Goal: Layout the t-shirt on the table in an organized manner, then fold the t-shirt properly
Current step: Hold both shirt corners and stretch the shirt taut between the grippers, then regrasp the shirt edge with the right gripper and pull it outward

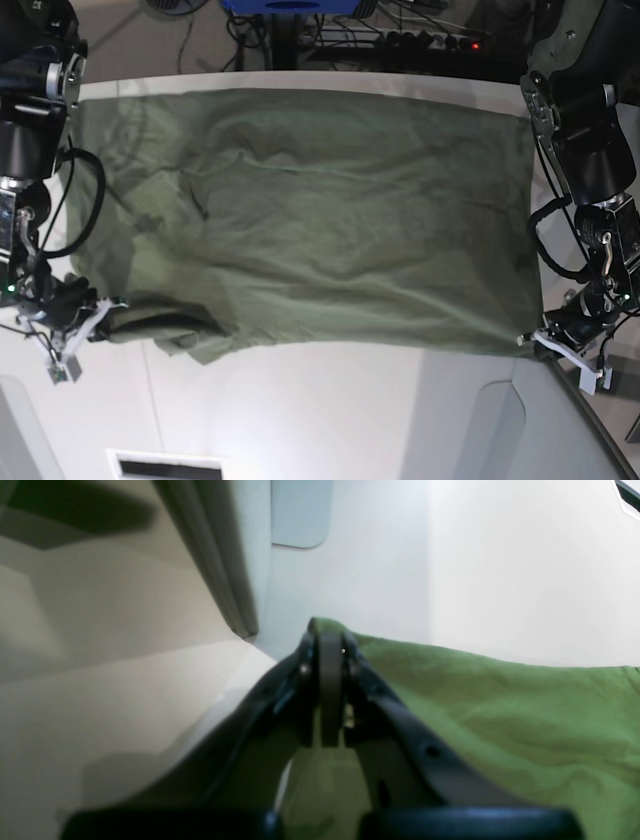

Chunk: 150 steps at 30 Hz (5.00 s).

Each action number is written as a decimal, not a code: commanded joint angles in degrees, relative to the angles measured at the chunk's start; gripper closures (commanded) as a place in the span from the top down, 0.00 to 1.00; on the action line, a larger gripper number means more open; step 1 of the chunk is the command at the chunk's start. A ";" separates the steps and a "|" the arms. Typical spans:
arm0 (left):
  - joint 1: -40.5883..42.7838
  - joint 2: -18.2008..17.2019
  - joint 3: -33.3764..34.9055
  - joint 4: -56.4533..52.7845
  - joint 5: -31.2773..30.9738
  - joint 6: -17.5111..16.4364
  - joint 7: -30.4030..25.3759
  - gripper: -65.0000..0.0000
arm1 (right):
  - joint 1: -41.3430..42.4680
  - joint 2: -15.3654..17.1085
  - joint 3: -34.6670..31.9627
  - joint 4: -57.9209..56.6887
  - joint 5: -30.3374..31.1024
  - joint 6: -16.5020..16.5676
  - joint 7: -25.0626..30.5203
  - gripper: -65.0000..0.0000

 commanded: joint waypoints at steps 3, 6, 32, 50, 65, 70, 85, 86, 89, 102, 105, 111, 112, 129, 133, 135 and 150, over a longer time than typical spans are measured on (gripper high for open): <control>-1.60 -0.99 -0.10 1.22 -0.66 -0.03 -1.51 0.00 | 1.76 1.91 0.30 -0.84 0.62 0.13 5.45 0.00; -1.60 -0.99 -0.10 1.31 -0.66 -0.03 -1.51 0.00 | 2.90 2.35 0.12 -2.60 0.62 0.13 8.00 0.00; 0.69 -0.81 -0.10 1.40 -0.93 -0.03 -1.60 0.00 | 4.84 3.58 -0.14 -11.48 0.62 0.13 8.35 0.00; 9.13 -3.10 -0.10 1.66 -1.02 -0.21 -1.68 0.00 | 2.38 3.84 0.03 -14.03 0.62 0.13 2.20 0.00; 14.58 -1.87 -0.01 6.41 -1.02 -0.30 -1.60 0.00 | -3.86 3.40 0.56 -2.60 0.88 -0.31 -7.82 0.00; 16.33 -1.61 -0.01 8.43 -1.02 -0.30 -1.42 0.00 | -5.53 3.31 4.08 0.39 0.88 -0.31 -11.08 0.00; 22.49 0.06 0.07 14.06 -0.66 -0.30 0.60 0.00 | -8.17 1.38 4.52 4.52 0.70 -0.04 -14.68 0.00; 22.93 0.15 0.07 14.06 -0.66 -0.30 0.51 0.00 | -8.17 1.38 4.43 4.44 0.70 -0.04 -14.68 0.00; 23.46 0.15 0.07 14.15 -0.66 -0.30 0.51 0.00 | -8.08 1.38 4.61 2.77 0.70 -0.31 -14.59 0.00; 23.54 0.86 0.07 14.41 -0.66 -0.30 0.51 0.00 | -9.84 -1.43 4.25 16.92 0.88 -0.04 -18.90 0.62; 23.54 0.86 0.07 14.41 -0.66 -0.30 0.51 0.00 | -6.50 -2.93 1.18 15.42 0.88 0.13 -20.57 0.62; 23.46 0.94 0.07 14.32 -0.84 -0.30 0.51 0.00 | -0.79 -5.39 -3.22 4.08 0.97 0.13 -17.23 0.62; 23.46 0.94 0.07 14.32 -0.66 -0.30 0.51 0.00 | 0.18 -5.57 -3.22 2.85 0.97 0.13 -16.53 0.63; 23.54 0.86 -0.01 14.15 -0.66 -0.30 0.51 0.00 | 6.07 -2.31 -3.04 -12.97 0.62 -3.38 -5.63 0.53; 23.54 0.86 -0.01 14.15 -0.66 -0.30 0.51 0.00 | 6.07 -0.55 -2.96 -15.43 0.70 -3.30 -5.63 0.44; 23.54 0.86 -0.01 14.15 -0.66 -0.30 0.51 0.00 | 6.07 -0.55 -2.96 -15.78 0.70 -3.30 -5.10 0.46; 23.54 0.86 -0.01 14.06 -0.66 -0.30 0.51 0.00 | 7.04 -0.64 -3.31 -23.87 0.70 -3.30 0.26 0.44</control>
